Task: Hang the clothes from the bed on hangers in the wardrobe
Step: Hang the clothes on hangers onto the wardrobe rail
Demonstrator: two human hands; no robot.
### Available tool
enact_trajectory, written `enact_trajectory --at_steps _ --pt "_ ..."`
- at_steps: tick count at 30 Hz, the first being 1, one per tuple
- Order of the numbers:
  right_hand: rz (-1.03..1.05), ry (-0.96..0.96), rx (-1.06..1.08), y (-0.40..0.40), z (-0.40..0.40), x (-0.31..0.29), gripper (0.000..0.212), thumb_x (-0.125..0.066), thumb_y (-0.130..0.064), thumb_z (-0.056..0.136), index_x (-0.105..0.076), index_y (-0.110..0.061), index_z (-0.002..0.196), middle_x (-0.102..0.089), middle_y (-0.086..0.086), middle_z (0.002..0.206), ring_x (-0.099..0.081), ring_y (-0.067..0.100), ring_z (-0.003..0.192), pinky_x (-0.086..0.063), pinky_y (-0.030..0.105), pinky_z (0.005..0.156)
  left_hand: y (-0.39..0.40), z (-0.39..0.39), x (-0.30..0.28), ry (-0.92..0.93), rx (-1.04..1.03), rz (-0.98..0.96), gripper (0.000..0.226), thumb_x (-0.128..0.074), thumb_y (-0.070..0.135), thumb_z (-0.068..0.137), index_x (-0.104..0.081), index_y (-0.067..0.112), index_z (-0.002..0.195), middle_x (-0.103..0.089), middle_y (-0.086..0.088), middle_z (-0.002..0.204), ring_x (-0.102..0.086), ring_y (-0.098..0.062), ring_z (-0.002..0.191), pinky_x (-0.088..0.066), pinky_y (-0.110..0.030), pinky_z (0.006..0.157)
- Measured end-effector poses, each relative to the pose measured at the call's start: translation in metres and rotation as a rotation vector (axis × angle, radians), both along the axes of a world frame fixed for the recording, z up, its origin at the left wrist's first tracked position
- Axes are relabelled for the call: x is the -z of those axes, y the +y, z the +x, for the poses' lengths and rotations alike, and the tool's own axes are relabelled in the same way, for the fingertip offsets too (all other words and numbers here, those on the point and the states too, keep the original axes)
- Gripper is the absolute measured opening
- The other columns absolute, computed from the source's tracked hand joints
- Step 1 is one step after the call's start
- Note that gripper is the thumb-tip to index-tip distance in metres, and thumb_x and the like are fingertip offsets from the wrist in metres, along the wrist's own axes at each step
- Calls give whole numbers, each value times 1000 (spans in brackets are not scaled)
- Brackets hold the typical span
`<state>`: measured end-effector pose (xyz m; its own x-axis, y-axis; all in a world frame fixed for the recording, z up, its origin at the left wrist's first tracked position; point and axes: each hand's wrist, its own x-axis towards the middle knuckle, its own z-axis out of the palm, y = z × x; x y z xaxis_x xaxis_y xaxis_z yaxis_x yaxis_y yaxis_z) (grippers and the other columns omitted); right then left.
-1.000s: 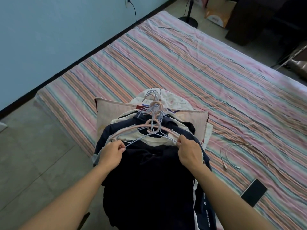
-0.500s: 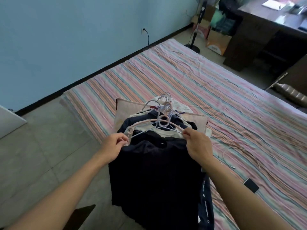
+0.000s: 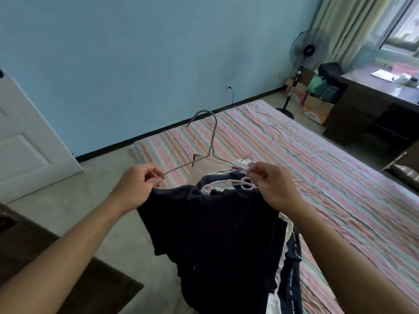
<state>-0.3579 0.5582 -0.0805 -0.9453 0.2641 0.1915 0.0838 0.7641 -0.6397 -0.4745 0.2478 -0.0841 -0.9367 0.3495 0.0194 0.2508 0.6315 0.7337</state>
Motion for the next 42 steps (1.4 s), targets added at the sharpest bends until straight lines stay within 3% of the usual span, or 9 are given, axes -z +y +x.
enact_trajectory --at_steps 4,8,12,16,28,33,37,40,42 --pt "1 70 -96 -32 2 -42 7 -67 -15 93 -73 -17 89 -69 -7 74 -62 11 70 -49 30 68 -44 26 -42 90 -75 68 18 -67 1 88 -71 19 85 -71 -2 76 -68 -19 75 -54 -32 80" --pt "3 160 -165 -63 2 -75 7 -68 -17 93 -72 -16 88 -67 4 69 -61 22 67 -48 35 67 -84 57 -80 178 -121 145 17 -66 3 89 -73 18 87 -71 1 72 -67 -18 72 -50 -24 73" --pt "-5 180 -232 -93 0 -102 8 -68 -20 93 -72 -20 86 -67 -2 70 -62 18 69 -49 33 70 -120 89 -109 244 -165 219 19 -67 -3 86 -74 15 86 -70 -2 67 -63 -10 63 -47 -10 65" --pt "-21 212 -334 -122 -6 -124 8 -68 -21 92 -71 -21 86 -67 -5 70 -62 17 71 -49 33 70 -152 121 -129 286 -222 282 25 -69 -8 83 -73 17 84 -71 -5 70 -65 -15 65 -52 -19 67" --pt "-47 272 -813 -207 -45 -167 16 -67 -19 93 -68 -20 78 -62 -12 62 -58 8 60 -46 27 64 -219 201 -165 449 -536 307 26 -77 5 77 -76 31 82 -71 -4 66 -64 -10 59 -49 -12 60" --pt "-148 175 -1032 -251 -49 -184 30 -70 -29 91 -65 -12 67 -51 11 56 -43 13 52 -39 28 56 -233 242 -161 493 -758 328 24 -74 1 79 -75 25 81 -69 -9 67 -60 -6 58 -47 -11 60" --pt "-204 149 -1237 -292 -45 -191 24 -67 -24 94 -68 -11 74 -42 21 59 -35 10 50 -36 14 51 -243 280 -159 484 -934 293 14 -73 3 82 -76 15 76 -70 -7 67 -61 -5 59 -46 -8 61" --pt "-154 186 -1389 -324 -44 -188 24 -63 -29 96 -69 -14 78 -45 11 56 -39 19 51 -39 33 53 -250 309 -161 504 -1025 231 9 -71 3 83 -75 12 82 -69 -6 65 -59 -5 59 -44 -8 61" --pt "-160 196 -1460 -345 -43 -185 26 -63 -25 97 -65 -15 73 -49 -2 56 -47 15 52 -45 37 57 -256 328 -164 512 -1079 193 8 -71 5 84 -75 12 82 -68 -6 65 -59 -7 60 -44 -9 60"
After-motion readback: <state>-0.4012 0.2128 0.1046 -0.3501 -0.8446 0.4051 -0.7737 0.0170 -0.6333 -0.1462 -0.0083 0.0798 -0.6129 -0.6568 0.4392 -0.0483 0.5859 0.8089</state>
